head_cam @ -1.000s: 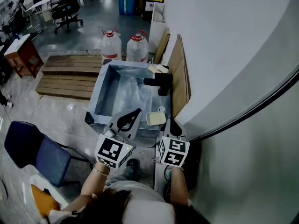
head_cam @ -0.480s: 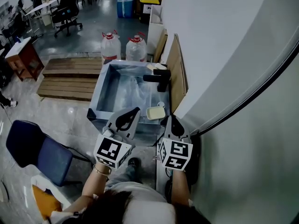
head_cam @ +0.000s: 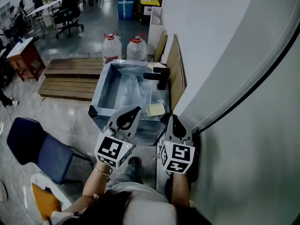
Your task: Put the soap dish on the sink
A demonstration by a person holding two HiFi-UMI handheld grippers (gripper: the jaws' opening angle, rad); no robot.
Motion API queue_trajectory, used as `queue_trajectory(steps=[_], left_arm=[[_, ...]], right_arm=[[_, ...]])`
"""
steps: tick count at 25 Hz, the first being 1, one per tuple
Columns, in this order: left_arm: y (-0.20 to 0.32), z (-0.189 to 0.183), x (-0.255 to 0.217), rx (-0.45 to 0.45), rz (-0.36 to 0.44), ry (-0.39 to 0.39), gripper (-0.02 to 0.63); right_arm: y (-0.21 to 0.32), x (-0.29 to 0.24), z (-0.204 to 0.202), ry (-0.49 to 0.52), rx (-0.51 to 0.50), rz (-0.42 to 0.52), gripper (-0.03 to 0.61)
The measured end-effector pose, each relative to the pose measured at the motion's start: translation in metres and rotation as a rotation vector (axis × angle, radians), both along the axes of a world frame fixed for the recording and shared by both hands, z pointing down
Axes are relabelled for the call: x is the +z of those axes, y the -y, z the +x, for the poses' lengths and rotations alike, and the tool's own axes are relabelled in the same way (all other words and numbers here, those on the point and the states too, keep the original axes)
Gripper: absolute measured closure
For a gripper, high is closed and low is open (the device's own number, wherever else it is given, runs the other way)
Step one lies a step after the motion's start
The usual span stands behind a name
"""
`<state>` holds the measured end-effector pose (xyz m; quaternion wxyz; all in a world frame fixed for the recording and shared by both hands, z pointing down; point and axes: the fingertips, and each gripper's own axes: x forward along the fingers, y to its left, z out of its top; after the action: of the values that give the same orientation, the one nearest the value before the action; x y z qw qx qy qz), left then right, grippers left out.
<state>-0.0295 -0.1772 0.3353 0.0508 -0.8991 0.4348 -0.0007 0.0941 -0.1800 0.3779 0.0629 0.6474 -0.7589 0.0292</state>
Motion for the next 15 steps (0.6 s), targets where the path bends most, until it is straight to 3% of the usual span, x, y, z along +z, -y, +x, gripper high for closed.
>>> queue_trajectory(steps=[15], left_arm=[[-0.042,0.004,-0.004,-0.013,-0.007,0.015,0.605]], right_arm=[[-0.046,-0.020,0.000,0.005,-0.026,0.068,0.552]])
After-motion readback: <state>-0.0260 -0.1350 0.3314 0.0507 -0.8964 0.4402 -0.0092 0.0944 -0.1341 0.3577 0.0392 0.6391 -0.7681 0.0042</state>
